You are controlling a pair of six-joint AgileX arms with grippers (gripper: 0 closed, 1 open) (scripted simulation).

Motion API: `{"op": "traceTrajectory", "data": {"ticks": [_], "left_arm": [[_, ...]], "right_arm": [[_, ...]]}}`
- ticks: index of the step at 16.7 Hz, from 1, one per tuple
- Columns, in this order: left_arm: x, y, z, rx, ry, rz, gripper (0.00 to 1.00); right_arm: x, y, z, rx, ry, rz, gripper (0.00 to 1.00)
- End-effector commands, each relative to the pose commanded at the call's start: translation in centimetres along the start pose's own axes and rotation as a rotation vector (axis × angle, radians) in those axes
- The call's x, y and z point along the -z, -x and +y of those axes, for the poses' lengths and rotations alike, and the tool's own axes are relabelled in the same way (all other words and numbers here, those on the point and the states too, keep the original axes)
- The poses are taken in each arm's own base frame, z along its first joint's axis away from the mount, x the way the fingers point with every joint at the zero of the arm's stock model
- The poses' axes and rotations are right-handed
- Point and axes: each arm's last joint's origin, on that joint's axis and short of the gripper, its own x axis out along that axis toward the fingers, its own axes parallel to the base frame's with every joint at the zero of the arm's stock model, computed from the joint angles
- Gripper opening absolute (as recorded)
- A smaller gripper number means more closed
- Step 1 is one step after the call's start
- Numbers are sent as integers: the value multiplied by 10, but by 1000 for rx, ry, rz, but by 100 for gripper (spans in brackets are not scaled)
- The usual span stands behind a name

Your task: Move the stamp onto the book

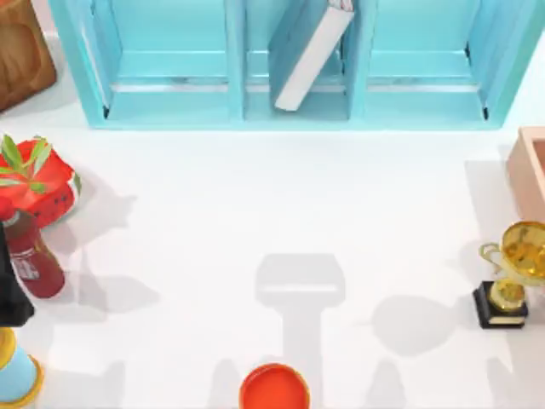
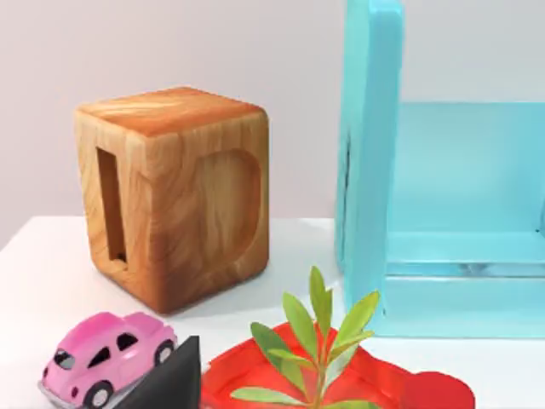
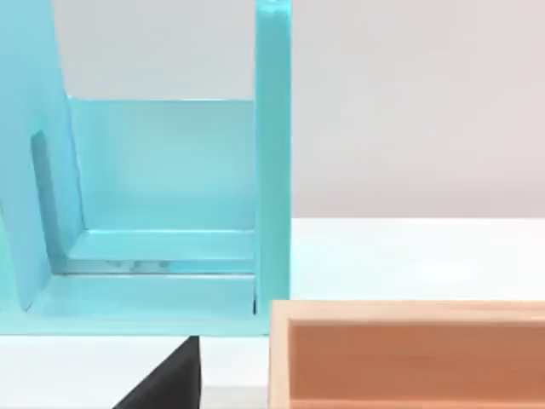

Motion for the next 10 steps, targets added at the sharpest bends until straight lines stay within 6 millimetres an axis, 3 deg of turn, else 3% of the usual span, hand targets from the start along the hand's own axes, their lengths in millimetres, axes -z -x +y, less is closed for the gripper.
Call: {"op": "traceTrajectory", "data": {"ticks": [4,10], "left_arm": [[0,0,0,0,0,0,100],[0,0,0,0,0,0,100]], "right_arm": [[-5,-1,1,3,-9,-3,100],[-44,-23,14,-9,-107,26,100]]}}
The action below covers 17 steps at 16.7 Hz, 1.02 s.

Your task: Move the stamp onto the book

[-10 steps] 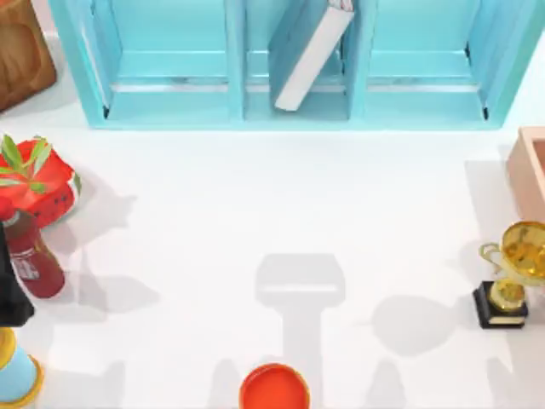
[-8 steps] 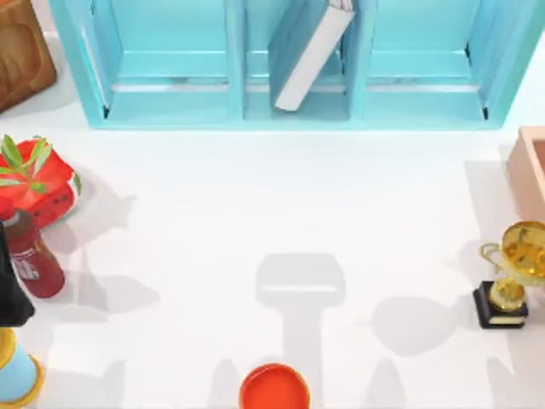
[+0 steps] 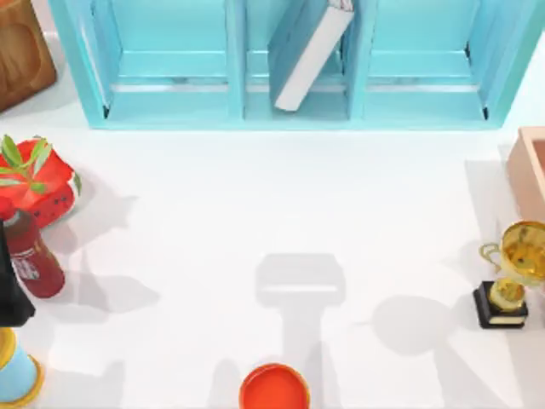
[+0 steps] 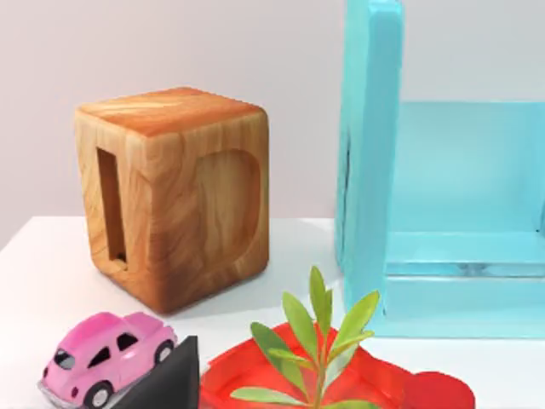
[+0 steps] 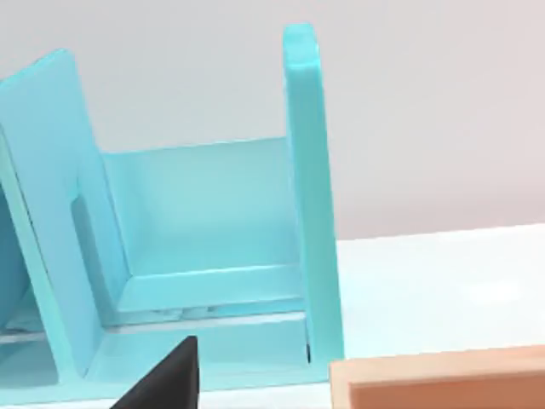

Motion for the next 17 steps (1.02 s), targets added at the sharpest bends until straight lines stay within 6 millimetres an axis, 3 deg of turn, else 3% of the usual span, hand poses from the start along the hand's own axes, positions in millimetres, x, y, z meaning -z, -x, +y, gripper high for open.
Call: {"op": "traceTrajectory", "data": {"ticks": [4,7,12,17], "left_arm": [[0,0,0,0,0,0,100],[0,0,0,0,0,0,100],[0,0,0,0,0,0,100],[0,0,0,0,0,0,100]], "right_arm": [[-15,-44,29,-10,-86,99,100],[-7,-90,64,-6,-129,191,100],[48,-163,137,14,-158,285,100],[110,-212,204,13,-209,223,100]]}}
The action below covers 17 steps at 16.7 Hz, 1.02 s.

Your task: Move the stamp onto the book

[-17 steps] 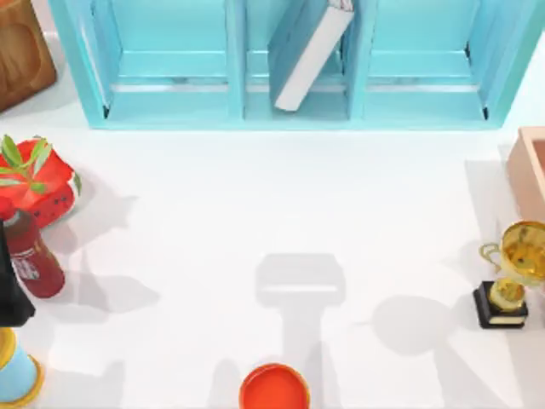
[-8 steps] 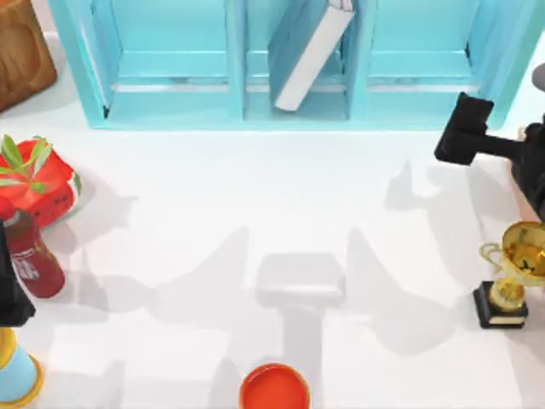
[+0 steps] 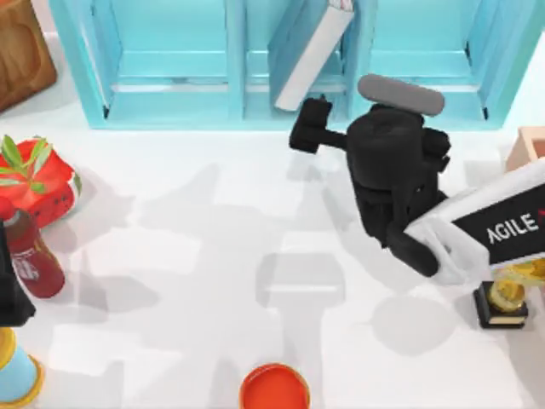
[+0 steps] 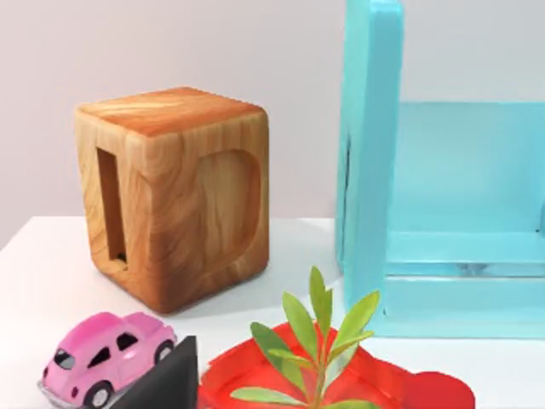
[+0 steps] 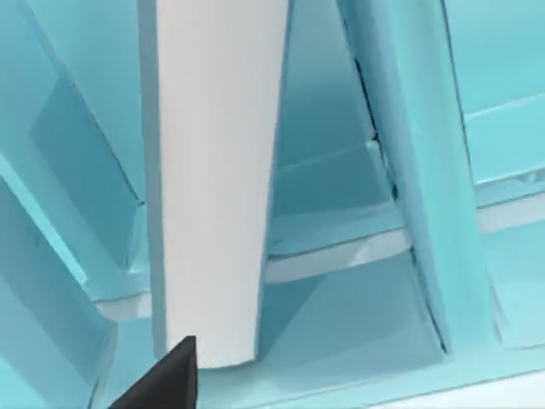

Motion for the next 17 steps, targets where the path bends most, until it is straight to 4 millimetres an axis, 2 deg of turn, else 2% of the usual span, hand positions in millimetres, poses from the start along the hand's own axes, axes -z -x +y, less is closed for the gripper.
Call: {"op": "traceTrajectory", "data": {"ticks": [2,5,13,17], "left_arm": [[0,0,0,0,0,0,100],[0,0,0,0,0,0,100],[0,0,0,0,0,0,100],[0,0,0,0,0,0,100]], "right_arm": [[15,-15,18,-18,-33,-52,100],[25,-26,35,-39,-75,-115,100],[25,-31,36,-39,-80,-121,100],[23,-62,41,-42,-81,-122,100]]}}
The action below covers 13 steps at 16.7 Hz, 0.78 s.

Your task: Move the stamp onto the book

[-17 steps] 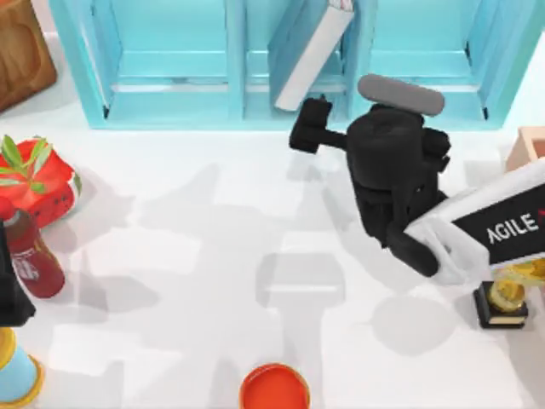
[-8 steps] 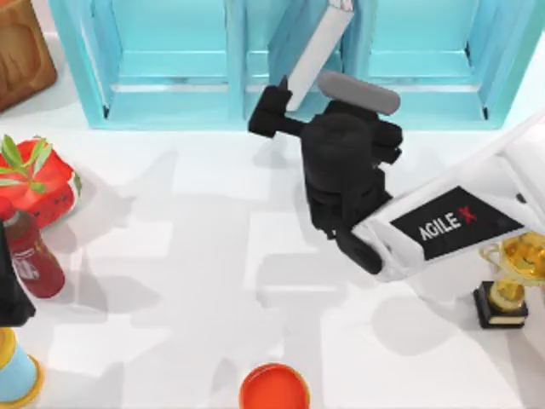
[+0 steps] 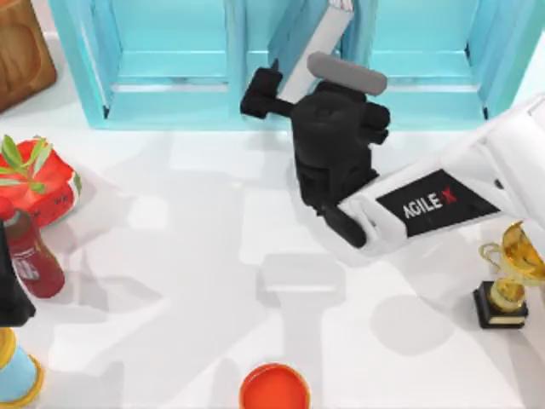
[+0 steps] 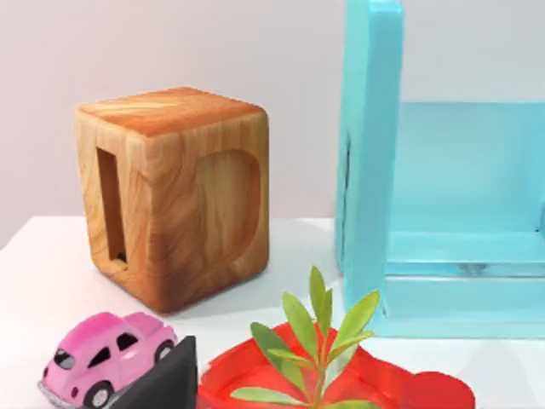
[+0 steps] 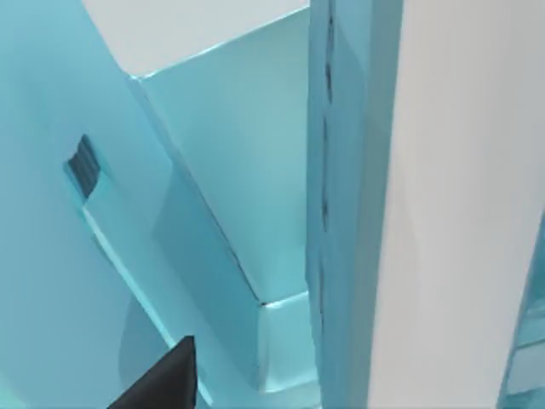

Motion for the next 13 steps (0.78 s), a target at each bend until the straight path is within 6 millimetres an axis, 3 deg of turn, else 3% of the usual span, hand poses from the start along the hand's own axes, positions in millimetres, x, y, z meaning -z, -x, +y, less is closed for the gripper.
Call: {"op": "traceTrajectory", "data": {"ticks": [6,12,13], "left_arm": [[0,0,0,0,0,0,100],[0,0,0,0,0,0,100],[0,0,0,0,0,0,100]], "right_arm": [[-1,-57,-1,-1,-1,-3,100],[-2,-66,-3,0,0,-1,100],[-2,-66,-3,0,0,-1,92]]}}
